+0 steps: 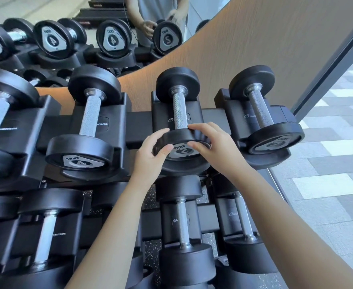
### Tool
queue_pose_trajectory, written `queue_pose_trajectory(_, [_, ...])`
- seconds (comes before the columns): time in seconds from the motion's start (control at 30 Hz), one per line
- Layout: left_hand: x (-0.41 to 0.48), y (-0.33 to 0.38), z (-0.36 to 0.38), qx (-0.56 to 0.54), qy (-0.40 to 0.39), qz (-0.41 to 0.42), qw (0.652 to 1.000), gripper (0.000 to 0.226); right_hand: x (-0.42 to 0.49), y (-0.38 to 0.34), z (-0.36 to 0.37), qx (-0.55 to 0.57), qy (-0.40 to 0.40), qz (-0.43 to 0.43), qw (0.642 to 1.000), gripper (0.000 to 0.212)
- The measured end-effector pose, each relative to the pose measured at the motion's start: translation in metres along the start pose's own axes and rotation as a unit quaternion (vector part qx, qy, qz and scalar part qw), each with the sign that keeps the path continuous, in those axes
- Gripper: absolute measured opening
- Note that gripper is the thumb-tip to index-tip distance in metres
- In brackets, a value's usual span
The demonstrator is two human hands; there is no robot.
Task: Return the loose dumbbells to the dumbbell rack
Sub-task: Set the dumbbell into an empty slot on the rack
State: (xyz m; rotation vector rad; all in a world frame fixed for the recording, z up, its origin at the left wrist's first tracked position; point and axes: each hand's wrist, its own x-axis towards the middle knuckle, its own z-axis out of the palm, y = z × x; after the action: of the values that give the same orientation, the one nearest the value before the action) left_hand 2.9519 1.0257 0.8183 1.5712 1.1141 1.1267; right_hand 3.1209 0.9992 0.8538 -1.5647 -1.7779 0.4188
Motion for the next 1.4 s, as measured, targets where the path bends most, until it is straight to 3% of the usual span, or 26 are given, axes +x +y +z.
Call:
queue_pose_trajectory(0.27, [-0.001,0.000,0.001,-0.025,0.016,-0.030,0.999,0.035,0.005,0.002,-0.004,-0.001,-0.007,0.008,1.000,0.033])
queue_pose_trajectory(0.47, [0.009,0.007,0.002,0.099,0.008,0.032,0.995,0.037,-0.002,0.019,-0.004,0.115,0.003,0.063,0.991,0.027])
queue_pose_trajectory(0.7, [0.016,0.015,-0.003,0.151,0.000,0.063,0.987,0.038,-0.009,0.025,0.010,0.231,0.031,0.109,0.966,0.027])
queue_pose_trajectory(1.13, [0.007,0.015,0.004,0.105,0.024,0.015,0.994,0.038,-0.006,0.025,0.007,0.235,0.025,0.109,0.965,0.027])
queue_pose_trajectory(1.4, [-0.004,0.021,0.005,0.147,0.002,0.013,0.989,0.041,-0.015,0.022,0.009,0.256,0.038,0.109,0.960,0.029])
